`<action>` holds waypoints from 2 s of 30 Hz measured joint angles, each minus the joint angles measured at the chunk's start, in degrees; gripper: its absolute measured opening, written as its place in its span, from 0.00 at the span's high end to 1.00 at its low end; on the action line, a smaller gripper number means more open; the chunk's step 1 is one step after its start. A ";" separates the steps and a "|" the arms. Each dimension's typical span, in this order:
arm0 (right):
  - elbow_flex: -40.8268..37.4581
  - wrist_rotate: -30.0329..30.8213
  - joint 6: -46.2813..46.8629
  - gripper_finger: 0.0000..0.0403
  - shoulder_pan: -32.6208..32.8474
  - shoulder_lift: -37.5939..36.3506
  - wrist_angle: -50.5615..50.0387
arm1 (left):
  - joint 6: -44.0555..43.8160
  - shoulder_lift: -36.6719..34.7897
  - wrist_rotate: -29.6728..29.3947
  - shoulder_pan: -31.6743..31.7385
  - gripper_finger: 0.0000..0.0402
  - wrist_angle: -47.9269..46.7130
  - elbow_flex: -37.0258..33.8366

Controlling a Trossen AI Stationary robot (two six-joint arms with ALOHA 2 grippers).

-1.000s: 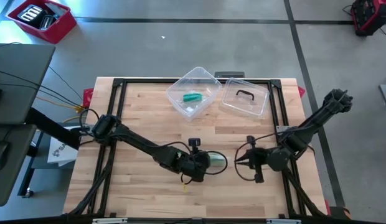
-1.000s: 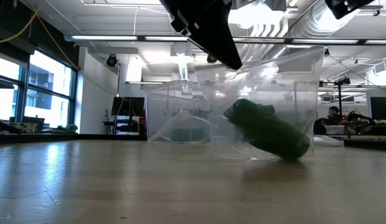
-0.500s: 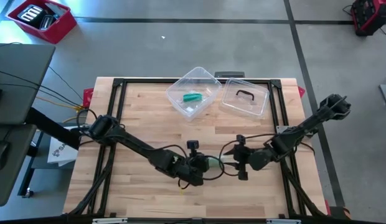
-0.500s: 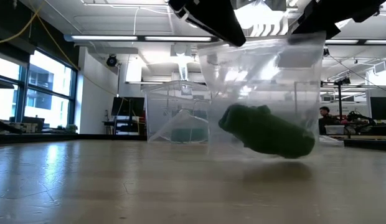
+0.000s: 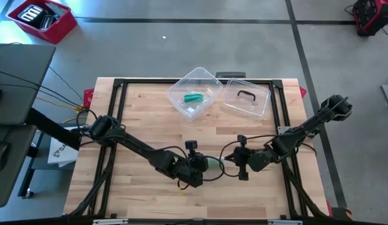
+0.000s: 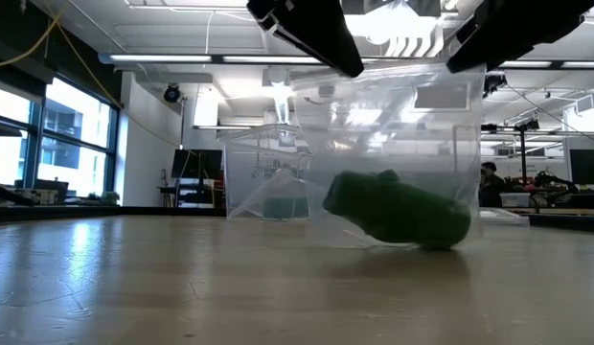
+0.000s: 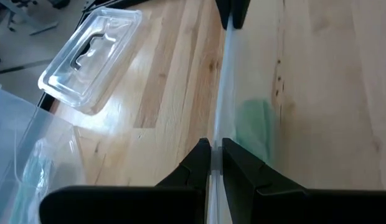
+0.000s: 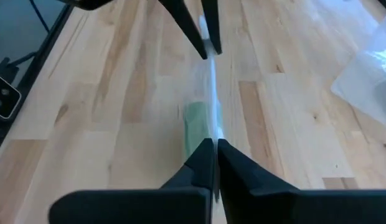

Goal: Roll bandage
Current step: Close the transparent zip bag containing the green bandage, then put the transparent zip bag with the green bandage into the transparent storage box

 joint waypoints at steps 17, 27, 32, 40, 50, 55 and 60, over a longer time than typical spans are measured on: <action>0.00 1.88 0.09 1.00 1.40 -0.24 -2.38 | -3.02 -1.31 2.65 -0.95 0.92 -4.30 0.01; 0.00 1.72 0.10 1.00 1.40 -0.24 -2.77 | -4.26 -1.86 5.28 -0.93 0.91 -6.72 -0.03; 0.00 1.68 0.01 1.00 1.40 -0.35 -2.92 | -4.38 -3.34 5.49 -0.73 0.87 -7.89 -0.06; 0.00 1.51 -0.15 1.00 1.40 -0.35 -2.81 | -6.03 -7.85 5.26 -0.07 0.63 -10.39 -0.08; 0.00 1.51 -0.31 1.00 1.40 -0.35 -2.16 | 5.15 -0.62 6.74 2.07 0.60 7.40 -0.14; 0.00 1.48 -0.36 1.00 1.40 -0.35 -2.18 | 6.07 2.17 7.90 4.15 0.65 9.24 -0.22; 0.00 1.46 -0.67 1.00 1.40 -0.35 -2.28 | 7.15 2.01 11.22 6.13 0.73 10.07 -0.21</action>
